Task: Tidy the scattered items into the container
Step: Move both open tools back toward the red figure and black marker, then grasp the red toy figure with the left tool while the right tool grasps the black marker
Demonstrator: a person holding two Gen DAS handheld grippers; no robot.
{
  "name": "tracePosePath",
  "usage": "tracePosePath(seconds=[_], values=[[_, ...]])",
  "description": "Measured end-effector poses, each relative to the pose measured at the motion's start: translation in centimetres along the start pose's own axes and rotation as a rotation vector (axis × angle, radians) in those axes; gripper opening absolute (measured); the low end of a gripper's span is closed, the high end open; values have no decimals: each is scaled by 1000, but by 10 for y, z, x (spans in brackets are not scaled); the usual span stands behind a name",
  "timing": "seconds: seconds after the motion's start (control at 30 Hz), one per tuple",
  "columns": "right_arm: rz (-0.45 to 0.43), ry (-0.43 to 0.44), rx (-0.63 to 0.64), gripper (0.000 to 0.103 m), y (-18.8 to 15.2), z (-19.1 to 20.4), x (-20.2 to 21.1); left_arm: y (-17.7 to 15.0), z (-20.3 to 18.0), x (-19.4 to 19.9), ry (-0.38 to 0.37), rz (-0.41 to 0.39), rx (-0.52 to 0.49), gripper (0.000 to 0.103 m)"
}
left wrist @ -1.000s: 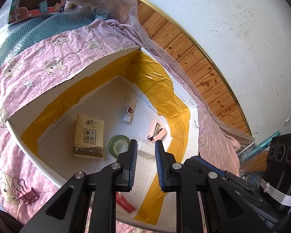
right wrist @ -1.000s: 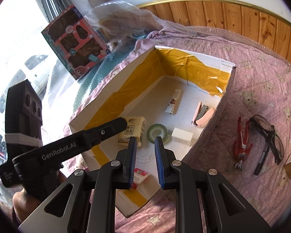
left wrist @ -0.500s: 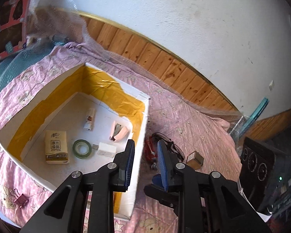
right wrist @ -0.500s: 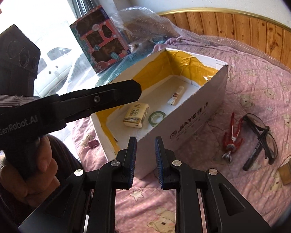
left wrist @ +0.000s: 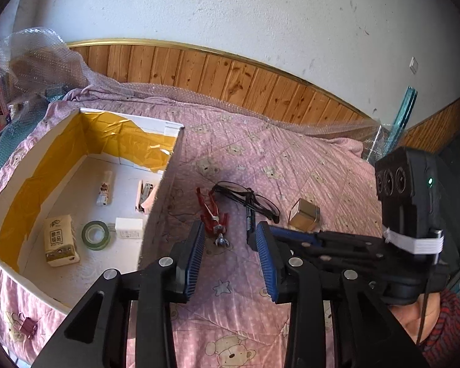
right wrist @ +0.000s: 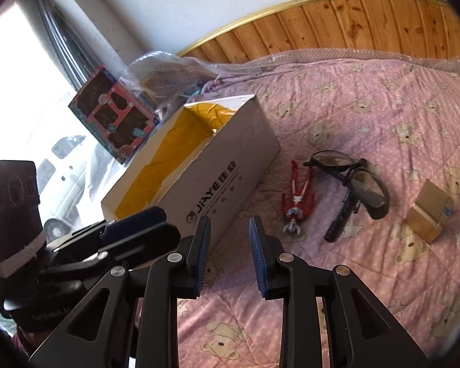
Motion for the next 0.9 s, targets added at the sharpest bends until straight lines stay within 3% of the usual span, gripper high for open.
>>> tracePosePath(seconds=[0.17,0.47,0.7,0.9], values=[[11,-104,-87,31,-1,-43,-1,-6,-19,-38,27,82,-31,47],[23,-156,-169,31,3,-81,-10,-7,-3,-102,73,221,15,49],[77,-182,-218,31,-1,-106,-42,-12,14,-149,150,270,3,49],[112,-181,-258,31,-5,-123,-69,-14,26,-183,150,278,33,49]])
Point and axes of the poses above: each gripper's, at about its wrist camera, not at the fingertips, and x roughly against the way its jaws point, z to its left, y to its top, the point moved 8 cm from there along -x, roughly the way its jaws point, and after that the axes turned 1 degree about x, right-handed, at the moved point
